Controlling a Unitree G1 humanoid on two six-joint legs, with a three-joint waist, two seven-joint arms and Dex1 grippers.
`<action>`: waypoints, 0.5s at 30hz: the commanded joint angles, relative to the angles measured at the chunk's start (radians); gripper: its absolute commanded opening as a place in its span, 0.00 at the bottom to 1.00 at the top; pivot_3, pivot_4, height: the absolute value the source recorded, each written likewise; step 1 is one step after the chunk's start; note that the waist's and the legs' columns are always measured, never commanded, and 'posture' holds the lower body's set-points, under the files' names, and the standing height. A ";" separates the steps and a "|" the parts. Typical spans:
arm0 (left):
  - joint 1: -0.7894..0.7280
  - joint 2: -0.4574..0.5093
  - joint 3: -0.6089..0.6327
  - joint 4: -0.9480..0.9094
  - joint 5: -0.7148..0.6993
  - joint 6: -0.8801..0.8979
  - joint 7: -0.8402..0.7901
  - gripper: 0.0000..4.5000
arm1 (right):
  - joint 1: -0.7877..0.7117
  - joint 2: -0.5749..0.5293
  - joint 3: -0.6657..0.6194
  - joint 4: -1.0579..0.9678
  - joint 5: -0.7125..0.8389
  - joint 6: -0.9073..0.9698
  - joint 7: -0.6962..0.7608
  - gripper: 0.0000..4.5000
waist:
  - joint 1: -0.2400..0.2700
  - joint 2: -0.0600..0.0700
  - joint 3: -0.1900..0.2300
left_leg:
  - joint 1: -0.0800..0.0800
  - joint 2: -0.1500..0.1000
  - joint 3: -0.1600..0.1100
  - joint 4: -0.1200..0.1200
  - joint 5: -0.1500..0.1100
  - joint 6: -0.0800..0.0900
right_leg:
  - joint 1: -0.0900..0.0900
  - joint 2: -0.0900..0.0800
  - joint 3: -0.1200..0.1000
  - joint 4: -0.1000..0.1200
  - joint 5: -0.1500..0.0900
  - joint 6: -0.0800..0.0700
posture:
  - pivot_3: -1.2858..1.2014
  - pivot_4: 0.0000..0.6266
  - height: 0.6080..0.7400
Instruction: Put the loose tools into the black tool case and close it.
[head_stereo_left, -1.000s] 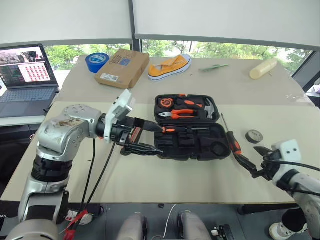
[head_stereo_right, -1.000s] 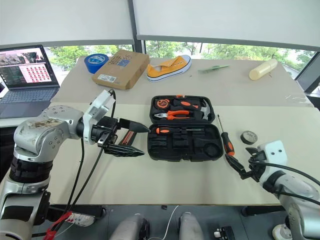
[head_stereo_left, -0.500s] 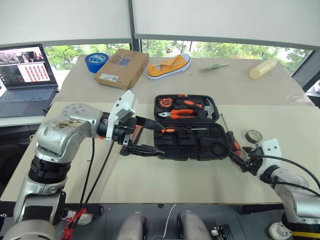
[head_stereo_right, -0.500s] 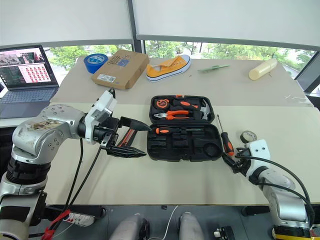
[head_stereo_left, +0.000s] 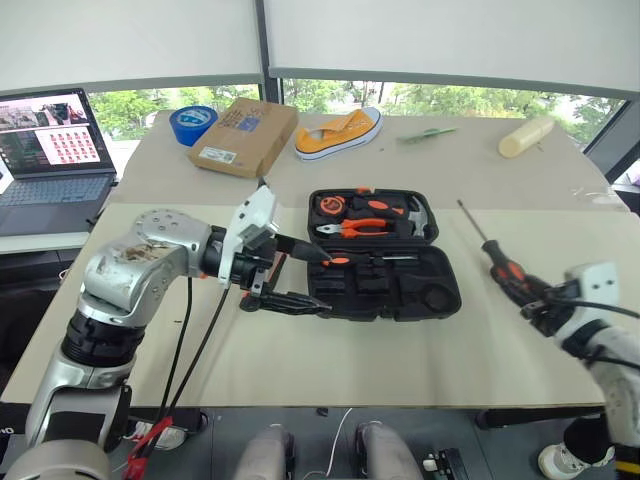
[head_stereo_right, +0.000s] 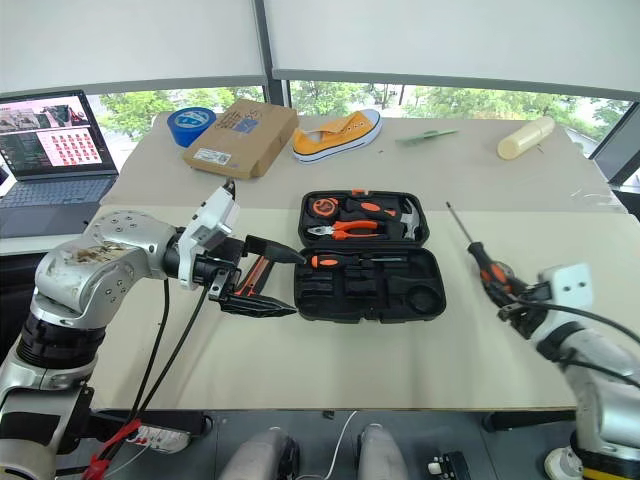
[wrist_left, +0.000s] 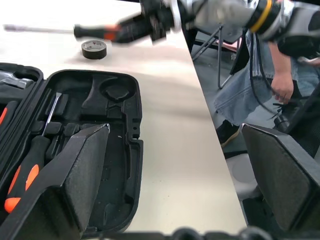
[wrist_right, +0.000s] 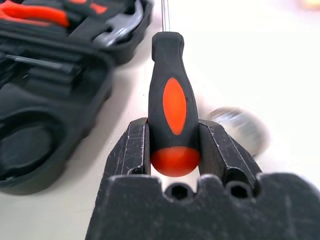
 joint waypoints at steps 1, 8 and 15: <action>0.002 0.013 0.003 -0.010 -0.006 -0.023 -0.007 1.00 | -0.084 -0.113 0.014 0.008 0.073 -0.031 0.220 0.22 | -0.005 0.000 0.000 | 0.000 0.000 0.000 0.000 0.000 0.000 | 0.000 0.000 0.000 0.000 0.000 0.000 | 0.52 0.24 0.96; -0.007 -0.003 -0.031 0.009 0.004 -0.045 -0.022 1.00 | -0.317 -0.184 0.329 0.232 -0.106 -0.338 0.573 0.22 | -0.017 0.000 0.000 | 0.001 0.000 0.000 -0.001 0.000 0.000 | 0.001 0.001 0.000 -0.001 0.000 0.000 | 0.52 0.24 0.96; -0.014 0.000 -0.032 0.020 0.007 -0.053 -0.018 1.00 | -0.550 -0.110 0.523 0.554 -0.310 -0.702 0.639 0.22 | -0.017 0.001 0.001 | -0.001 0.000 0.000 -0.001 0.002 -0.004 | -0.001 0.000 -0.001 0.001 0.000 0.000 | 0.52 0.24 0.96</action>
